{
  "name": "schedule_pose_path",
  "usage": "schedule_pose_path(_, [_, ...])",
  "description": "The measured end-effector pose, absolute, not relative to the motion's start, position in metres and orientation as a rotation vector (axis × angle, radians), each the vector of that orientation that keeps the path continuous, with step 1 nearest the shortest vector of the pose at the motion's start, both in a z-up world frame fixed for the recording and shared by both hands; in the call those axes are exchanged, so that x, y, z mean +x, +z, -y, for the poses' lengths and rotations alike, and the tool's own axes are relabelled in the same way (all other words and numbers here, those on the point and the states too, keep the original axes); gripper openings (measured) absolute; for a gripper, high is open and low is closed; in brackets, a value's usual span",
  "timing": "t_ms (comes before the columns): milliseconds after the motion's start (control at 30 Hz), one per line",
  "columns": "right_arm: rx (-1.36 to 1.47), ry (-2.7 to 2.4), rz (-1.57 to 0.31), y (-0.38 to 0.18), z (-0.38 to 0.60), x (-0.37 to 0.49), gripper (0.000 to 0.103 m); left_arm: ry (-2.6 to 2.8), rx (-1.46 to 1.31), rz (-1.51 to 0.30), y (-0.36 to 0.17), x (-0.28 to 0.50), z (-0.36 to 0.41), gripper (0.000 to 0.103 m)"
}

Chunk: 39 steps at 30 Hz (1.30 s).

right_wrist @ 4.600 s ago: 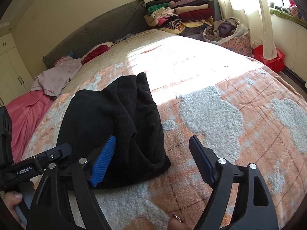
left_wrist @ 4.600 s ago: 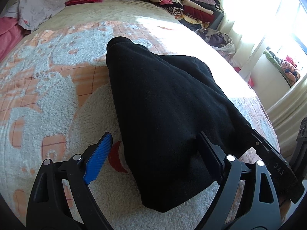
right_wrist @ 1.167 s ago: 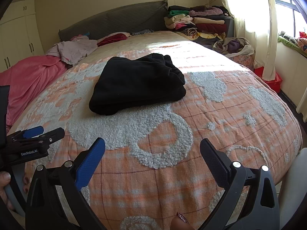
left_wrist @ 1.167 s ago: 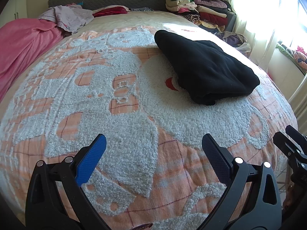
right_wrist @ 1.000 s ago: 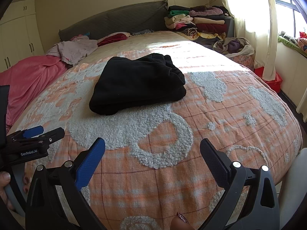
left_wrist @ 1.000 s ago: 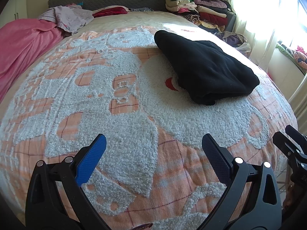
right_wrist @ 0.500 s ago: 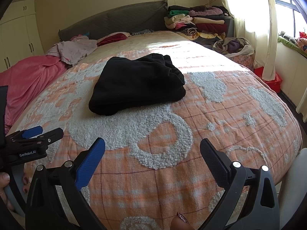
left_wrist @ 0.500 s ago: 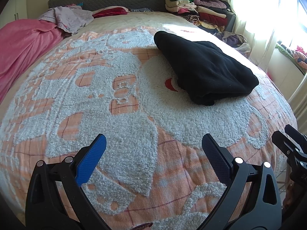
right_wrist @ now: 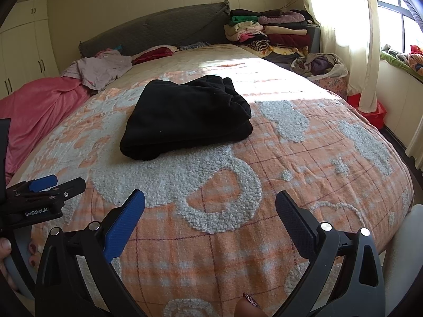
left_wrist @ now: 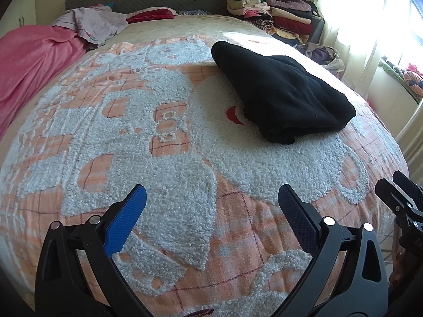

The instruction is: Fold small clothes

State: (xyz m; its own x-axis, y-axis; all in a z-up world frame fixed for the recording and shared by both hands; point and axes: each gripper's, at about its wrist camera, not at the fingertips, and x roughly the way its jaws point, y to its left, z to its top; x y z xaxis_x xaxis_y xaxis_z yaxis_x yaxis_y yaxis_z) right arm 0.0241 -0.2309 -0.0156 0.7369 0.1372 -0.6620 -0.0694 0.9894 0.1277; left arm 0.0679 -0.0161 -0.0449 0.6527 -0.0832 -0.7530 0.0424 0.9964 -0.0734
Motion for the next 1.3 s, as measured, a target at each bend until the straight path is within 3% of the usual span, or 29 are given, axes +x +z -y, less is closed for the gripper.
schedule_pose_path(333, [0.115,0.054,-0.724,-0.015,0.241,0.021,0.098,-0.058,-0.067,-0.869,-0.045,0.068,0.01,0.094])
schedule_pose_path(533, [0.232,-0.191,-0.703,-0.014,0.314,0.006,0.098,0.034,-0.185,-0.902,-0.043,0.078,-0.035,0.094])
schedule_pose_path(733, [0.342,-0.629,-0.728,-0.032,0.473,-0.034,0.098,0.252,-0.391,-0.844,-0.018,0.099,-0.171,0.093])
schedule_pose_path(1000, [0.519,-1.117,-0.908,-0.1,0.694,-0.092,0.099,0.693,-0.299,-0.839,-0.017,0.132,-0.365,0.094])
schedule_pose_path(1067, [0.55,-1.127,-0.818,-0.108,0.705,-0.099,0.099,0.741,-0.291,-0.86,-0.029,0.141,-0.399,0.094])
schedule_pose_path(1300, [0.54,-1.131,-0.829,-0.108,0.702,-0.099,0.099,0.788,-0.378,-0.958,-0.094,0.152,-0.465,0.095])
